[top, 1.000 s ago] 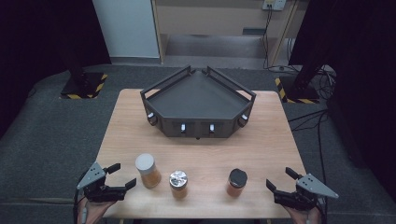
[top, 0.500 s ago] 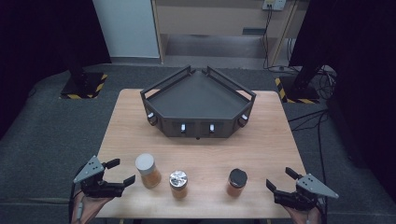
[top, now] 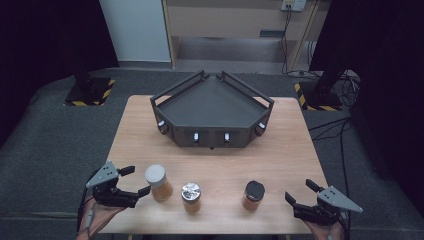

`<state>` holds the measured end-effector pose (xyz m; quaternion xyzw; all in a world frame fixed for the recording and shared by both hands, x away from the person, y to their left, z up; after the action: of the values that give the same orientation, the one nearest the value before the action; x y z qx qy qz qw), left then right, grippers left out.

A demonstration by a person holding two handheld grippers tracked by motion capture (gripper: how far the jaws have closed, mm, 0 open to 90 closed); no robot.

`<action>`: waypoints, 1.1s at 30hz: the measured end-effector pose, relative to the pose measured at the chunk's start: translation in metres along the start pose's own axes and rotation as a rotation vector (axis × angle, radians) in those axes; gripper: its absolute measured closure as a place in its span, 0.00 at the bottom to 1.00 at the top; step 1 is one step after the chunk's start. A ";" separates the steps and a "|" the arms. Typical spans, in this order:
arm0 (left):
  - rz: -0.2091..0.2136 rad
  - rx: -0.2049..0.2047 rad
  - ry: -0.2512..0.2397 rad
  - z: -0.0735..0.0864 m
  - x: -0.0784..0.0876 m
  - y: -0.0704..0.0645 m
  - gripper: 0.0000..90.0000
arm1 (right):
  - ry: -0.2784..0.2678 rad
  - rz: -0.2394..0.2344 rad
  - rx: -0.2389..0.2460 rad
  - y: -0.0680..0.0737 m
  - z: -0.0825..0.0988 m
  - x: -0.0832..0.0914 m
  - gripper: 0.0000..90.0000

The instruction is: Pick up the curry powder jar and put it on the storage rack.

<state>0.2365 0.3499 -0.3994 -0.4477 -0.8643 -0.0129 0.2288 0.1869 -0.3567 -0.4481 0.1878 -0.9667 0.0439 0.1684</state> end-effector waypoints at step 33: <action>0.039 0.001 0.017 0.004 -0.043 0.012 0.13 | 0.000 0.000 0.004 0.000 0.000 0.000 0.12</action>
<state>0.2658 0.3253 -0.4225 -0.4642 -0.8535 -0.0115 0.2365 0.1868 -0.3563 -0.4480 0.1879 -0.9666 0.0456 0.1680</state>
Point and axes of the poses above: each handheld gripper's, and its own axes: x roughly backward along the jaws, z roughly out of its underside, y roughly to its left, the point moved 4 cm from there along -x, roughly forward along the jaws, and after that the axes turned 8 degrees about z, right-handed, at the moved point
